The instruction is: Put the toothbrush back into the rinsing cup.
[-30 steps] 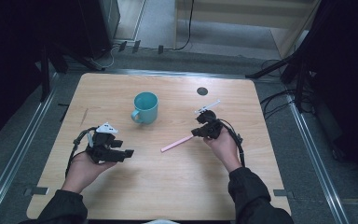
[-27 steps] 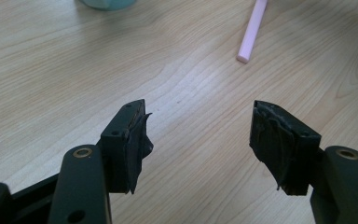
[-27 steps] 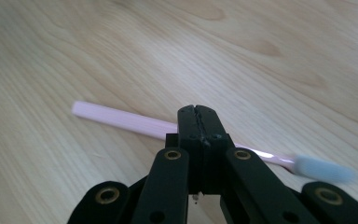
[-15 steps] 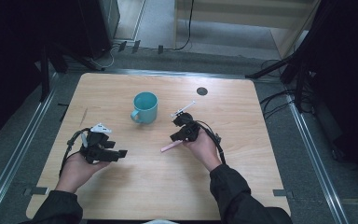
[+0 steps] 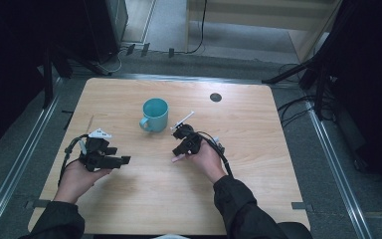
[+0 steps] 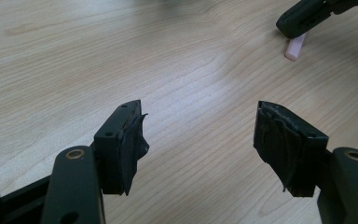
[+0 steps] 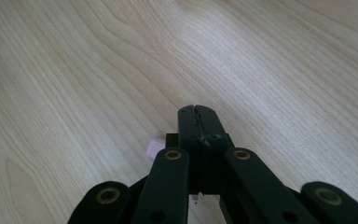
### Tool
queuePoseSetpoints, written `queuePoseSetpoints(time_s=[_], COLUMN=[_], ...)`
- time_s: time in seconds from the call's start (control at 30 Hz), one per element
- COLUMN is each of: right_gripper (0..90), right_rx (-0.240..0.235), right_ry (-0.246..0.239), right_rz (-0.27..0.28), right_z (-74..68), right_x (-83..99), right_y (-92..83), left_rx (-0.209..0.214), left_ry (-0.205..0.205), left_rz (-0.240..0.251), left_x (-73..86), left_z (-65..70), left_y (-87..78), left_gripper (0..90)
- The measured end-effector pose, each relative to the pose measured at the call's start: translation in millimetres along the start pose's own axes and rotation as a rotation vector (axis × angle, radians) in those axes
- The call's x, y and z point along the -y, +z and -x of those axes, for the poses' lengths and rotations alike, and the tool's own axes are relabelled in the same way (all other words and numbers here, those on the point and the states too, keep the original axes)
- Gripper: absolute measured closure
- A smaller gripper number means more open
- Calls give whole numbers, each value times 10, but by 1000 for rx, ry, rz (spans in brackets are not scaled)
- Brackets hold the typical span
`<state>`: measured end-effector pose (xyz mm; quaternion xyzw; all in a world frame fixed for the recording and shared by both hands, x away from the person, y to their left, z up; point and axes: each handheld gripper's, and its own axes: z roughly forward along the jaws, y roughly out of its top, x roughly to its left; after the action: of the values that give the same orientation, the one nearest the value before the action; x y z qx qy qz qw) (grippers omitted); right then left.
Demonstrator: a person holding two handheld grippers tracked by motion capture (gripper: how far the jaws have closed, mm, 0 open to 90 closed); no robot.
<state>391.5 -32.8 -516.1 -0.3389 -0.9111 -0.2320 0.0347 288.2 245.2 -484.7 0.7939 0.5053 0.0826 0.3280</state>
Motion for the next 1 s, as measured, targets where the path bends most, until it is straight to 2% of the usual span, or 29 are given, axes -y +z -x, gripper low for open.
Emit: queuePoseSetpoints(time_s=[0.13,0.3,0.43,0.9,1.0], right_gripper=[900,900,900,900,900], right_rx=[-3,-9,-3,9,29], right_ry=[1,1,-21,-39,-48], right_rz=[-15,-10,-30,-75,-95], right_z=[1,2,-4,-14,-10], right_x=[11,49,115,546,632], right_y=[8,-26,-44,-290,-330], left_rx=[1,-2,-4,-1,0], left_ry=[-5,-3,-3,2,-2], left_rz=[1,-2,-3,-7,-5], left_x=[2,7,8,6,6], left_z=[-7,-5,-2,11,4], left_y=[-2,-7,-3,2,-1], left_gripper=[329,329,329,330,330])
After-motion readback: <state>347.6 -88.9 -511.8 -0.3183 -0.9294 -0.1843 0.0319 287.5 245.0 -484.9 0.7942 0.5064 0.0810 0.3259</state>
